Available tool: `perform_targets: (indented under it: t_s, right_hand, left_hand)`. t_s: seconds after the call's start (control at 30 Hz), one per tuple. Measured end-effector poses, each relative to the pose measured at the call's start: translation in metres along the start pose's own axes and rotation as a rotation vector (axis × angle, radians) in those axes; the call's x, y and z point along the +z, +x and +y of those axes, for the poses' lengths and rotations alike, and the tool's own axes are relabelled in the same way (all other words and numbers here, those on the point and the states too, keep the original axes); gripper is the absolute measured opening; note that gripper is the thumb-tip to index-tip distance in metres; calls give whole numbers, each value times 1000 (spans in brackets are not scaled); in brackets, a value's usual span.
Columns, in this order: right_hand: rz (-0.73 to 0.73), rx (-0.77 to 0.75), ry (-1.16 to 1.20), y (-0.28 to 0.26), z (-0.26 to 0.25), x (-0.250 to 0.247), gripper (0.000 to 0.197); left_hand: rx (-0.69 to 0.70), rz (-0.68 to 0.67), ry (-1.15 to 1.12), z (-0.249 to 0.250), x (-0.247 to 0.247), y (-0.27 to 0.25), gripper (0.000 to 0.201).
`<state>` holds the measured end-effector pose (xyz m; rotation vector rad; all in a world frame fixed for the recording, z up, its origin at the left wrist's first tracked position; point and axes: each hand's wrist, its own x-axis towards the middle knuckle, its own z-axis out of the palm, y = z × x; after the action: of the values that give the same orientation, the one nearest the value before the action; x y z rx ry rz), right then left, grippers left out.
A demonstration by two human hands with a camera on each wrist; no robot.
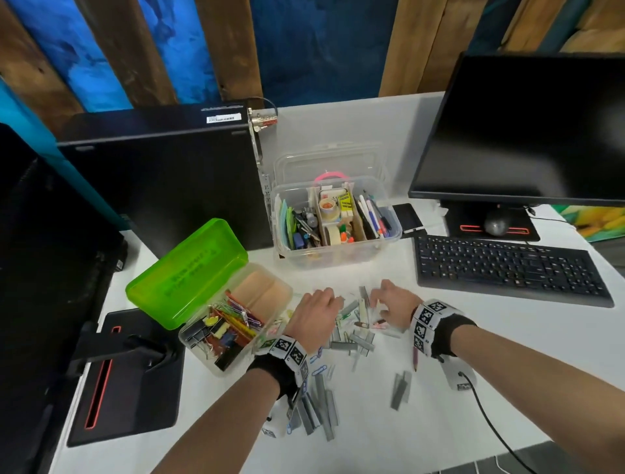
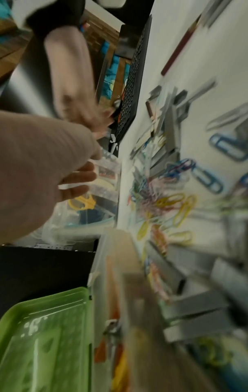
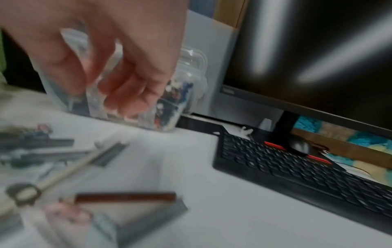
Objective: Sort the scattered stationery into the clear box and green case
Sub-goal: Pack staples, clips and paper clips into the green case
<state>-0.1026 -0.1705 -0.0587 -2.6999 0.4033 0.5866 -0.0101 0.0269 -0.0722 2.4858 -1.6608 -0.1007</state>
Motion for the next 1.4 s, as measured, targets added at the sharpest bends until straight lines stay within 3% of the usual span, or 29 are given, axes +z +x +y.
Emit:
perform_targets:
  t_s: [0.1,0.27,0.43,0.57,0.7,0.77,0.83,0.97,1.1,1.27,1.4]
  right_hand:
    - [-61,59,-60,-2,14,16,34]
    - [-5,36,-171,1,17,26,18]
    - [7,15,-260,8,18,26,20]
    - [-31,-10,-171,4,23,13,7]
    - [-48,61,74,-8,39,6,19]
    - [-60,71,63,-14,45,6,25]
    - [-109,42,29,-24,46,8,19]
    - [-218,-90,-130,-45,45,14,24]
    - [-202,-259,-263,-52,48,25,33]
    - [-265,-328,-508,-44,50,28,30]
    - [-294,-303,-487,-40,49,21,27]
  left_hand:
    - [-20,-72,-6,10,5,10,20]
    - [-32,-138,-3,28,8,27,23]
    - [-69,-210,-48,30,18,38,20]
    - [-67,-218,-53,23,23,39,22]
    - [-27,-234,-46,25,24,43,20]
    - [-11,-231,-36,29,24,44,19]
    - [-12,-236,-17,32,24,43,21]
    - [-63,-207,8,26,26,39,22]
    - [-135,-169,25,22,31,33,22]
    - [-192,-149,15,19,33,29,19]
    - [-236,-146,1,13,31,20,30]
